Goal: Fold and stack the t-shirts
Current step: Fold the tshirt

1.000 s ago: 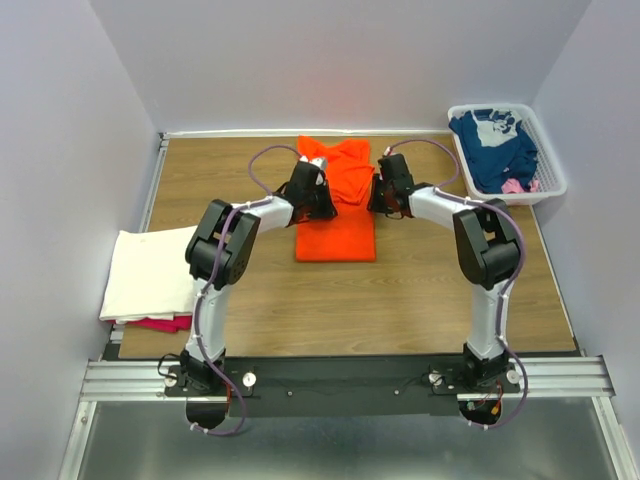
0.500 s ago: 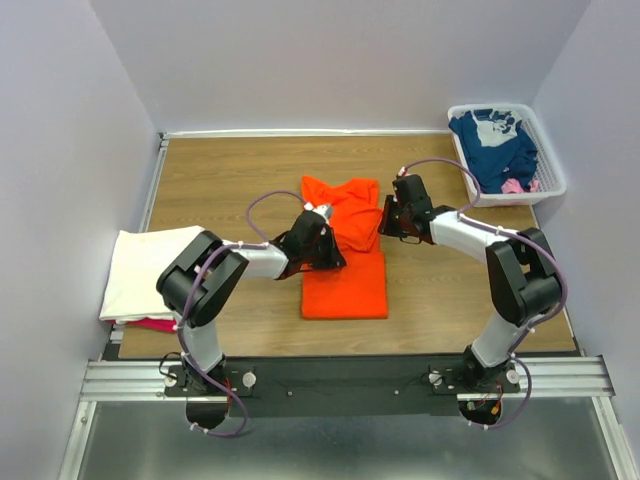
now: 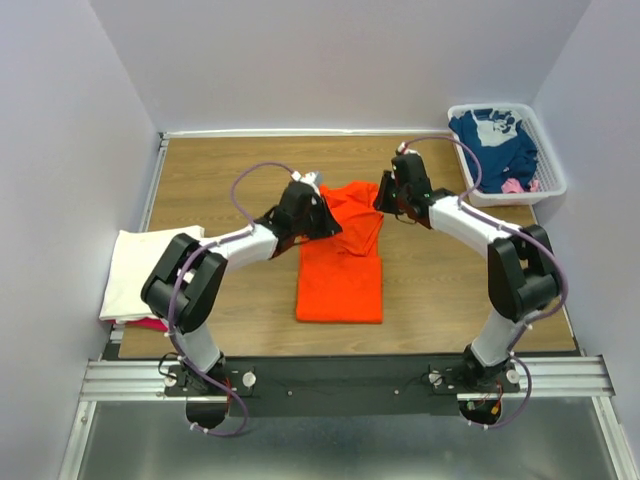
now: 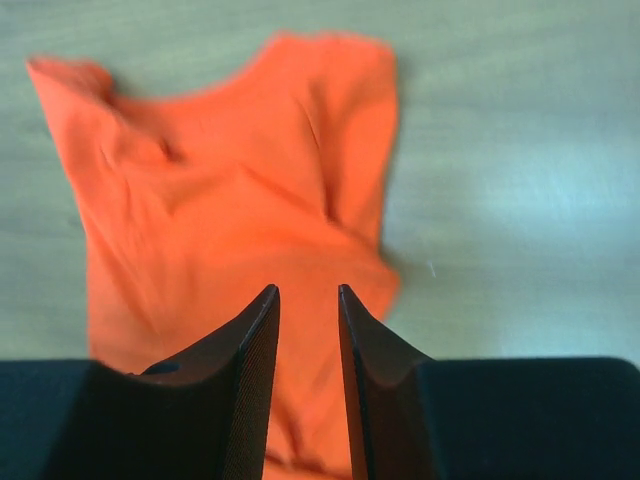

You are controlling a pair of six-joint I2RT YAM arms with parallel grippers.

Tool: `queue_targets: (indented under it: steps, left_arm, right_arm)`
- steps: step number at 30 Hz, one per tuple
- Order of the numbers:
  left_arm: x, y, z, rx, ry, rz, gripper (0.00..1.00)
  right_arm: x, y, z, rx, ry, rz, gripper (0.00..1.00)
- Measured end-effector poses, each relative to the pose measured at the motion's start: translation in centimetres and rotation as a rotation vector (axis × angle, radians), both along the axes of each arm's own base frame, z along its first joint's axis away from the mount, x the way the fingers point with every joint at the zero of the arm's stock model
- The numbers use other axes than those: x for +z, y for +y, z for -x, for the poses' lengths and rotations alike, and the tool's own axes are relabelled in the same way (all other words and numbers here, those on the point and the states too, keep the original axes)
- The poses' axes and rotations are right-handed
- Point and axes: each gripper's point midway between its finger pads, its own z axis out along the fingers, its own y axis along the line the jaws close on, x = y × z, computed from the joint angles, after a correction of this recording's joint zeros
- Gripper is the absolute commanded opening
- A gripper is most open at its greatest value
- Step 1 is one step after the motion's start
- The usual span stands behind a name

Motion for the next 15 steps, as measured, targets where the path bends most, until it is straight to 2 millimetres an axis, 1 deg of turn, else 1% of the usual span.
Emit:
queue_targets:
  steps: [1,2,3,4,5,6,7,8,10,12,15]
  left_arm:
    - [0.7,0.6,-1.2,0.023,-0.014,0.002,0.15]
    - [1.3,1.0,-2.0,0.038,-0.024,0.005,0.15]
    - [2.4,1.9,-3.8,0.074,-0.05,0.013,0.14]
    - [2.8,2.4,-4.6,0.091,-0.058,0.016,0.14]
    - [3.6,3.2,-6.2,0.12,-0.074,0.022,0.14]
    - [3.8,3.5,-7.1,0.133,-0.081,0.022,0.14]
    - [4.1,4.1,-8.5,0.153,-0.091,0.022,0.14]
    - [4.0,4.7,-10.1,0.171,-0.097,0.015,0.14]
    - [3.5,5.1,-11.7,0.184,-0.093,-0.002,0.14]
    - [2.9,5.1,-12.7,0.185,-0.084,-0.017,0.14]
    - [1.7,4.9,-13.3,0.181,-0.061,-0.036,0.14]
  right_arm:
    - [0.1,0.3,-1.1,-0.005,-0.008,0.002,0.36]
    - [0.4,0.7,-2.0,-0.007,-0.022,0.0,0.36]
    - [0.5,1.0,-3.1,-0.011,-0.034,0.001,0.35]
    - [0.3,1.4,-4.2,-0.013,-0.04,0.003,0.35]
    - [0.1,1.6,-4.8,-0.014,-0.039,0.007,0.35]
    - [-0.2,2.0,-5.6,-0.015,-0.041,0.009,0.35]
    - [-0.4,2.2,-6.2,-0.014,-0.043,0.009,0.35]
    - [-1.0,2.6,-7.1,-0.012,-0.044,0.012,0.35]
    - [-1.7,2.9,-7.7,-0.009,-0.034,0.016,0.36]
    - [-2.4,3.3,-8.3,-0.004,-0.027,0.016,0.37]
    - [-3.2,3.5,-8.5,0.003,-0.013,0.015,0.4]
